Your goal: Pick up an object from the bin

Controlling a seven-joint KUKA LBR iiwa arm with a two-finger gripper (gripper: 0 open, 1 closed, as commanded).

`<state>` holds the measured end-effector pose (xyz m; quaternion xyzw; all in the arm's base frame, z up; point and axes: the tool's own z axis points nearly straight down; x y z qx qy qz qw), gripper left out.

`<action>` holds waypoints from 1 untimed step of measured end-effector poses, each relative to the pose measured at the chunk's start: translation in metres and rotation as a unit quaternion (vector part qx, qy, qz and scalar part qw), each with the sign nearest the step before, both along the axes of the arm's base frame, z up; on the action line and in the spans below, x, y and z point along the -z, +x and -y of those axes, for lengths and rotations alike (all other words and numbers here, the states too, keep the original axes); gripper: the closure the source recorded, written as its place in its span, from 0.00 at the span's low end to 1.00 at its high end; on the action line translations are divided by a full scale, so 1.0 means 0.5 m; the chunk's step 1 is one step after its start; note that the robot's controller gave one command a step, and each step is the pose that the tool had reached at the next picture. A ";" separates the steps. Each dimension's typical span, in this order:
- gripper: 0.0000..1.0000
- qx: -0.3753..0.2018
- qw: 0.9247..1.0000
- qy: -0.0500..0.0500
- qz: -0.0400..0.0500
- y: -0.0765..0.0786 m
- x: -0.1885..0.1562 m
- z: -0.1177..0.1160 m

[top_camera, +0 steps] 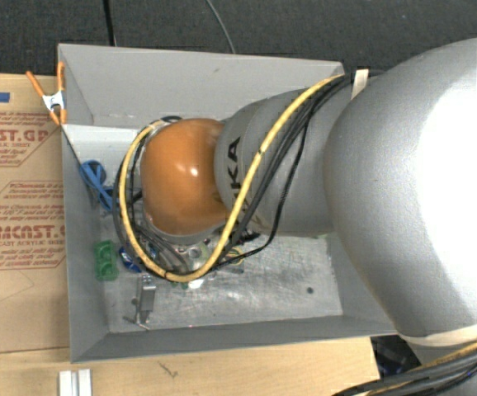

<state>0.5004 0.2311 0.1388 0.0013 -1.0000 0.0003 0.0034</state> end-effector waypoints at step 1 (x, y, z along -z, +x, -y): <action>0.00 -0.049 0.999 0.000 0.003 0.140 0.112 0.064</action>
Offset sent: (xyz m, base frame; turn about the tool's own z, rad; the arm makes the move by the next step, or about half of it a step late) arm 0.0693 -0.0300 -0.0530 -0.1002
